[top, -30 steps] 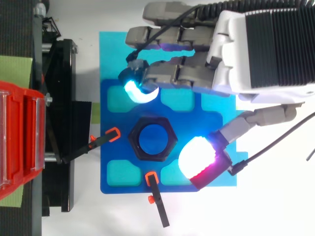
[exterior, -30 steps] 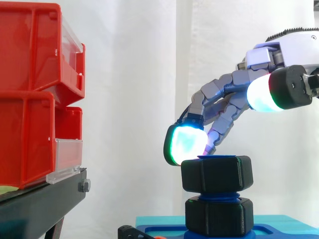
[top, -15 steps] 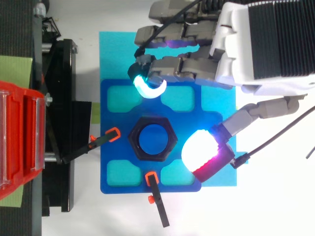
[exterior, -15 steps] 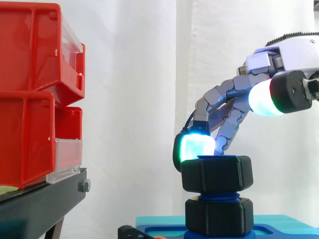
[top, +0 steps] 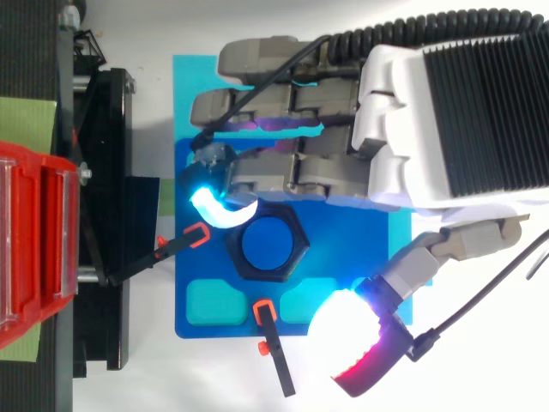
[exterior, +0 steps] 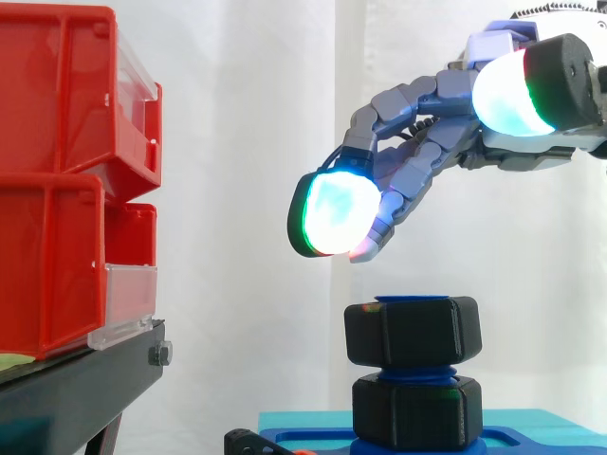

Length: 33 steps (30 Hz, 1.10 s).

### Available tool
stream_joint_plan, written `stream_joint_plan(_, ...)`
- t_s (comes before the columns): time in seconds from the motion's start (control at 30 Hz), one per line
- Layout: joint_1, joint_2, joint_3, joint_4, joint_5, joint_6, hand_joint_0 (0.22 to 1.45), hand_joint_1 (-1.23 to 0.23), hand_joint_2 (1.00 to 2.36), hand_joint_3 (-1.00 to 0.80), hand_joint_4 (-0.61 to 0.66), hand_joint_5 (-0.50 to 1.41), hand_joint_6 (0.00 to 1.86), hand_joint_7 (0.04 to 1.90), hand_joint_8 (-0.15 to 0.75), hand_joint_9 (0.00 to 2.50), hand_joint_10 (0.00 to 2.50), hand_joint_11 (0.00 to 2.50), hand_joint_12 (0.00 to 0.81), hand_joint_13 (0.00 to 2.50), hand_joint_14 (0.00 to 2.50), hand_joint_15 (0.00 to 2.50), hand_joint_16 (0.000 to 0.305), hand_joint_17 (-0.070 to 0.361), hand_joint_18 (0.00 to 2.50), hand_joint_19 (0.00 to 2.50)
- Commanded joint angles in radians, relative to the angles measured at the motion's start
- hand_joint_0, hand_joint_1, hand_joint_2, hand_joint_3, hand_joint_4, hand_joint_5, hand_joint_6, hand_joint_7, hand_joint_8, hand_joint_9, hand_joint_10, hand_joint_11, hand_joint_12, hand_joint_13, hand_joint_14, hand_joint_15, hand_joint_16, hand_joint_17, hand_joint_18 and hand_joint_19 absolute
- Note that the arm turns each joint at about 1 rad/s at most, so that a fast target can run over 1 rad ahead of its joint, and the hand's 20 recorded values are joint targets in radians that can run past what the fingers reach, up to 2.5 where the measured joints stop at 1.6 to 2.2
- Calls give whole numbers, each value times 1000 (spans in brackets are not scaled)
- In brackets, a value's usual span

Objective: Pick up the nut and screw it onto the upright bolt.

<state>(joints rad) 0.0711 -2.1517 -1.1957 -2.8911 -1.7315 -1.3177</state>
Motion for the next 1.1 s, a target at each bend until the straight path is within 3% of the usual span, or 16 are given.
stream_joint_plan(0.0, 3, 0, -1, -10, 0, 2, 454, -297, 1000, -500, 247, -94, 503, 747, 281, 738, 0, 0, 401, 327, 0, 0, 55, 124, 188, 0)
stream_joint_plan(0.13, 3, -8, -10, -5, -2, 8, 454, -298, 1000, -500, 243, -95, 503, 743, 280, 733, 0, 0, 401, 325, 0, 0, 55, 124, 189, 0)
stream_joint_plan(0.2, 3, -8, -36, 12, 1, 26, 454, -300, 1000, -500, 247, -96, 503, 744, 282, 733, 0, 0, 401, 324, 0, 0, 55, 124, 191, 0)
stream_joint_plan(0.47, -4, -8, -36, 19, 4, 34, 454, -305, 1000, -500, 247, -97, 503, 747, 283, 736, 0, 0, 401, 325, 0, 0, 55, 124, 189, 5)
stream_joint_plan(1.07, 3, -10, -38, 6, 4, 34, 462, -325, 1000, -500, 257, -87, 503, 779, 291, 784, 0, 0, 399, 350, 0, 0, 54, 121, 207, 11)
